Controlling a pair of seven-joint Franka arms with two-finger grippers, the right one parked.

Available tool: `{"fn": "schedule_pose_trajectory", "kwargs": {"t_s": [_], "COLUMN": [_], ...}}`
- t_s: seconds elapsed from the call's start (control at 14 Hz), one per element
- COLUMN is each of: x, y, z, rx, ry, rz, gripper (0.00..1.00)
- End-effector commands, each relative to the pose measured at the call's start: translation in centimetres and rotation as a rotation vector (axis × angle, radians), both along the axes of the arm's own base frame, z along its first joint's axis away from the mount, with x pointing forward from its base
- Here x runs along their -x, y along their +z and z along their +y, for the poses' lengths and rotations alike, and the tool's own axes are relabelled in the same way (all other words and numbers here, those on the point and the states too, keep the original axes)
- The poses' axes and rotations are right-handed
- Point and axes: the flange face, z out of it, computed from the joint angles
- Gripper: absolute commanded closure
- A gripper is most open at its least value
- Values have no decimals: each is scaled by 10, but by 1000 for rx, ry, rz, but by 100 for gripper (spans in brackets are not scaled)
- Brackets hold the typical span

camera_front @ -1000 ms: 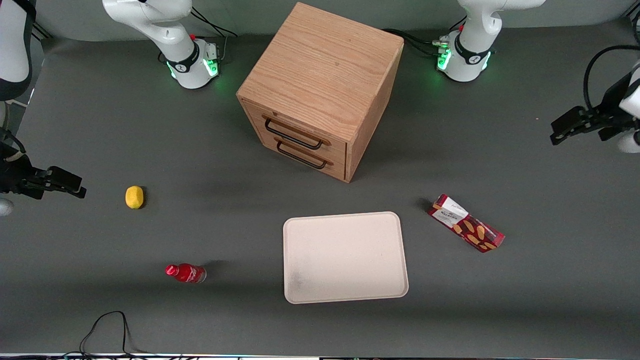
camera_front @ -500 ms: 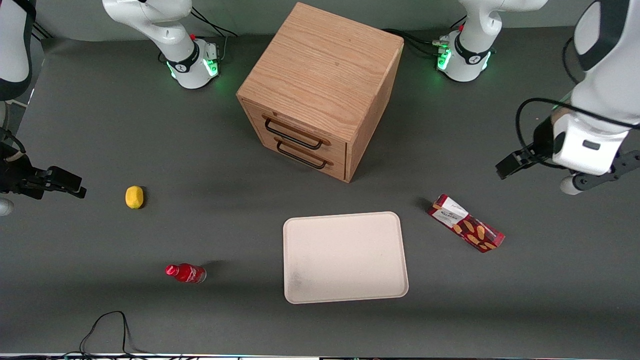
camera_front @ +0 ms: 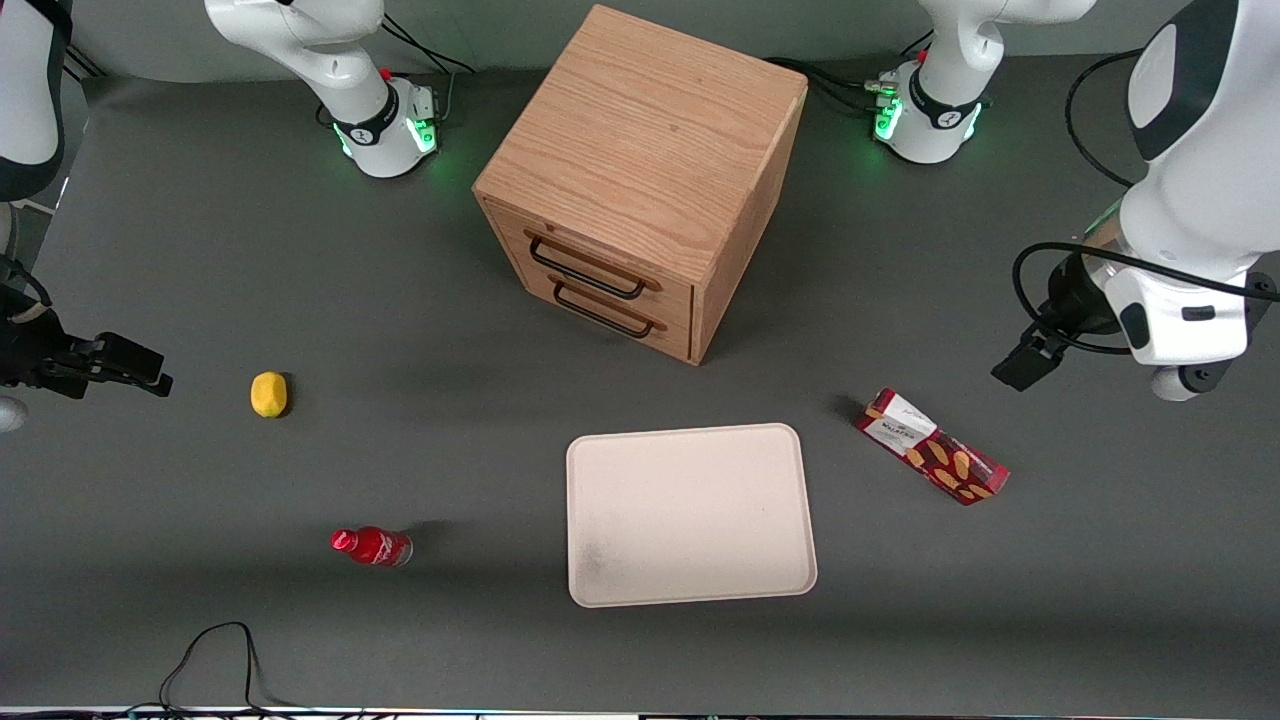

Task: Place red cookie box on tray
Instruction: 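Lower the open left gripper over the middle of the shortbread box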

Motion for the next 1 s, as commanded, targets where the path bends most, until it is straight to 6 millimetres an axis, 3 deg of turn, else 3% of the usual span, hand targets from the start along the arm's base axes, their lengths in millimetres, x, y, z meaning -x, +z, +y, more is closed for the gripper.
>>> {"fn": "schedule_pose_trajectory", "kwargs": {"t_s": [0.0,0.29,0.93], "x": [2,5,12], "y": [-14,-47,-171], "z": [2,11,16], "rx": [-2,5,27], "ry": [65,80,135], "rz": [39,43,-56], "gripper": [0,0,0]}}
